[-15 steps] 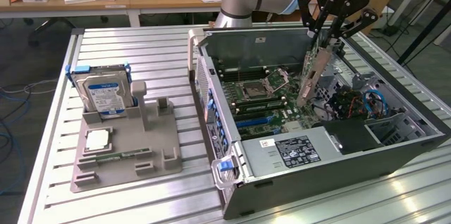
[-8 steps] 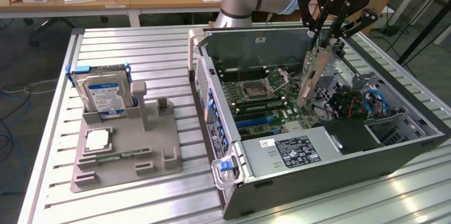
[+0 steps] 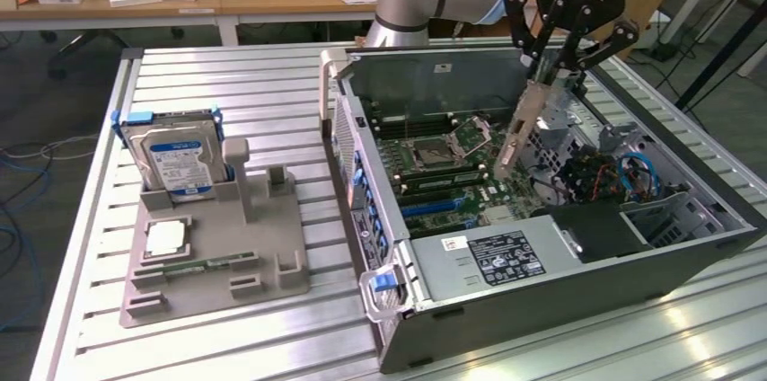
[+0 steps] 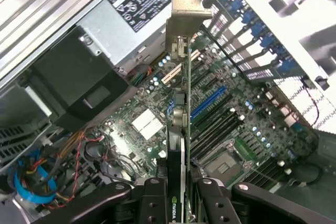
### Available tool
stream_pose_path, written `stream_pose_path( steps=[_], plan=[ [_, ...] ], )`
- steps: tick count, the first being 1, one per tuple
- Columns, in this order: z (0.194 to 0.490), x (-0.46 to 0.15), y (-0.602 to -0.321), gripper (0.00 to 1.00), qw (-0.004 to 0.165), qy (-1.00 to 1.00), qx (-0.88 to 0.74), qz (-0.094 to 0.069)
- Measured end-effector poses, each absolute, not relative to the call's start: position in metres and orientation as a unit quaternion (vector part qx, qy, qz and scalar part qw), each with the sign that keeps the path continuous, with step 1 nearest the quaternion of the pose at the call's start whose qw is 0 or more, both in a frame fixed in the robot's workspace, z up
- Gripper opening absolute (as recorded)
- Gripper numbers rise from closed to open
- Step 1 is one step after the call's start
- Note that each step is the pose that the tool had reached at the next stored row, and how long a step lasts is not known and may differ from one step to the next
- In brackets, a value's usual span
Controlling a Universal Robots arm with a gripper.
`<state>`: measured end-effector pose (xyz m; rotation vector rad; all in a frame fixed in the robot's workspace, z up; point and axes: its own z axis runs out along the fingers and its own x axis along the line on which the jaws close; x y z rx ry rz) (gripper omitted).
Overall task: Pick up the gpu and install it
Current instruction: 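Insert the gpu into the slot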
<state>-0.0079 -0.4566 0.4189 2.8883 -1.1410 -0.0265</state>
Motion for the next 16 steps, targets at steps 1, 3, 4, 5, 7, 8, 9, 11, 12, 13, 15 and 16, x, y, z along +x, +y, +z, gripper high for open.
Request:
stream_pose_path(
  steps=[1, 3, 4, 5, 7, 8, 9, 11, 12, 13, 15, 16],
  plan=[
    [0.418, -0.008, -0.457, 0.26, 0.018, -0.375, 0.927, -0.009],
    [0.416, -0.008, -0.457, 0.26, 0.018, -0.389, 0.921, -0.009],
    [0.416, -0.008, -0.457, 0.26, 0.018, -0.397, 0.918, -0.009],
    [0.415, -0.008, -0.457, 0.26, 0.018, -0.404, 0.915, -0.009],
    [0.413, -0.008, -0.457, 0.26, 0.018, -0.419, 0.908, -0.01],
    [0.412, -0.008, -0.457, 0.26, 0.017, -0.426, 0.905, -0.01],
    [0.411, -0.008, -0.457, 0.26, 0.017, -0.432, 0.901, -0.01],
    [0.409, -0.008, -0.457, 0.26, 0.017, -0.446, 0.895, -0.01],
    [0.408, -0.008, -0.457, 0.26, 0.017, -0.452, 0.892, -0.01],
    [0.407, -0.008, -0.457, 0.26, 0.017, -0.459, 0.888, -0.01],
    [0.405, -0.008, -0.457, 0.26, 0.017, -0.469, 0.883, -0.01],
    [0.403, -0.008, -0.456, 0.26, 0.017, -0.473, 0.881, -0.011]
  ],
)
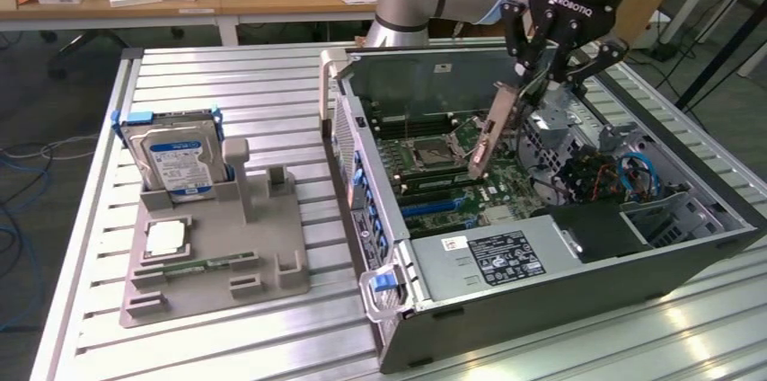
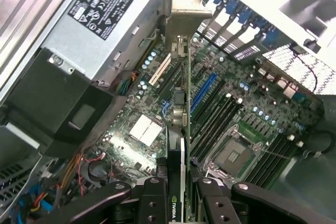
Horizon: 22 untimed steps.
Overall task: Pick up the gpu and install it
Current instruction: 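Insert the gpu into the slot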
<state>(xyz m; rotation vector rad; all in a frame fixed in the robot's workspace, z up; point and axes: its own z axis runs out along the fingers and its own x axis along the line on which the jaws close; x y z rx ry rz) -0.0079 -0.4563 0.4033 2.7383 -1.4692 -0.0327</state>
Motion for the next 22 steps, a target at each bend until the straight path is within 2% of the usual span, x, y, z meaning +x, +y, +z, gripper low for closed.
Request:
stream_pose_path(
  steps=[22],
  plan=[
    [0.387, -0.008, -0.451, 0.26, 0.015, -0.536, 0.844, -0.01]
  ],
)
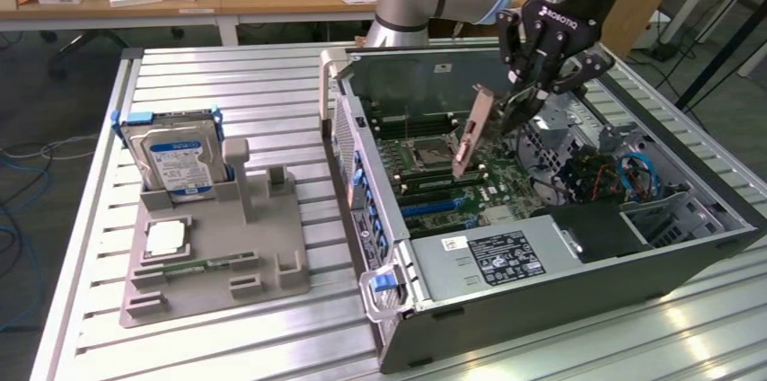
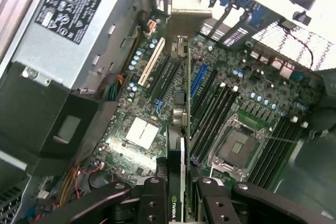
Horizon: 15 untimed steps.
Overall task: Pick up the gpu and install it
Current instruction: 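Insert the gpu into the slot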
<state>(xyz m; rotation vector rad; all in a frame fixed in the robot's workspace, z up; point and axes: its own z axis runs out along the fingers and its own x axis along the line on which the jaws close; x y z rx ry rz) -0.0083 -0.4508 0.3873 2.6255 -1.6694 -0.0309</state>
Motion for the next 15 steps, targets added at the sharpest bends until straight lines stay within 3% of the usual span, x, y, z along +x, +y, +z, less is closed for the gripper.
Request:
stream_pose_path(
  steps=[15],
  plan=[
    [0.37, -0.008, -0.451, 0.26, 0.014, -0.635, 0.772, -0.012]
  ],
)
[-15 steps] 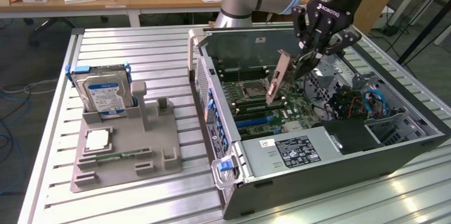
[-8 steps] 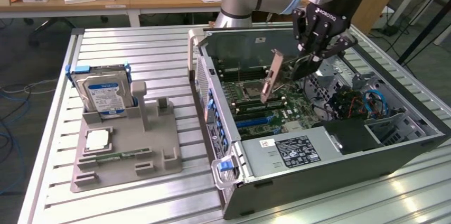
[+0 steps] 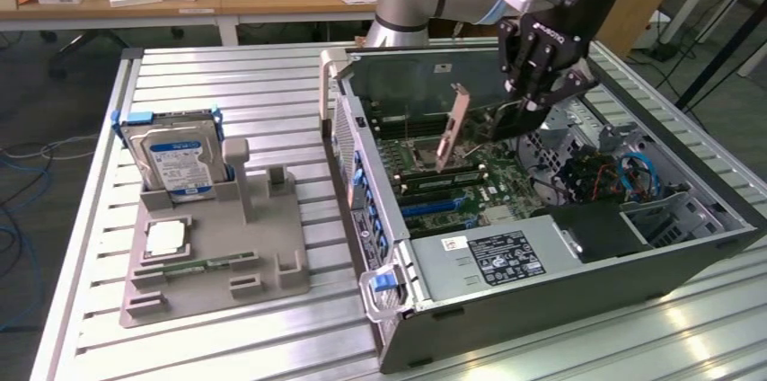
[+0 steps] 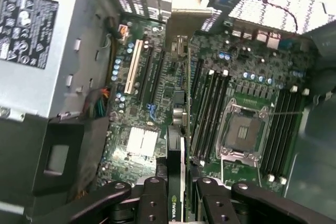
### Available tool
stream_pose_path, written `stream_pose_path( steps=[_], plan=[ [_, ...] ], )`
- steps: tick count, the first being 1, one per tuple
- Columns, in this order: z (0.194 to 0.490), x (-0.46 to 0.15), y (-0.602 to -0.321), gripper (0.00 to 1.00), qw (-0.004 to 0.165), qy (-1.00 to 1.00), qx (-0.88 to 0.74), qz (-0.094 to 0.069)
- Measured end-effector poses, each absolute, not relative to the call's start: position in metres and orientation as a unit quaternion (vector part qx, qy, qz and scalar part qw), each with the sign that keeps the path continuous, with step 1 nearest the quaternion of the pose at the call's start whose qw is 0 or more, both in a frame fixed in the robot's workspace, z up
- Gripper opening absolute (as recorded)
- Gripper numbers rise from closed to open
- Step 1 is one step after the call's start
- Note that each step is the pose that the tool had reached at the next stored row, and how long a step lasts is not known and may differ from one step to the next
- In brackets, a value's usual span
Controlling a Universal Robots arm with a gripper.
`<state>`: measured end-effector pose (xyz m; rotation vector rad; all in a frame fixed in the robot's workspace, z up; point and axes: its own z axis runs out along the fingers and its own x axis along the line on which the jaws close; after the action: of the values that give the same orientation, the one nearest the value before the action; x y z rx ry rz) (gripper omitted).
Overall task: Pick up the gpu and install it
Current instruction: 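Insert the gpu into the slot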
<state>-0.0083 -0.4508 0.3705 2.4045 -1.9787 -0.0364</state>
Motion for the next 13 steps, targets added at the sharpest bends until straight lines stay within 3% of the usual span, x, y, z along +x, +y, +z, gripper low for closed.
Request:
stream_pose_path(
  steps=[13],
  plan=[
    [0.349, -0.013, -0.447, 0.26, 0.012, -0.664, 0.748, -0.011]
  ],
)
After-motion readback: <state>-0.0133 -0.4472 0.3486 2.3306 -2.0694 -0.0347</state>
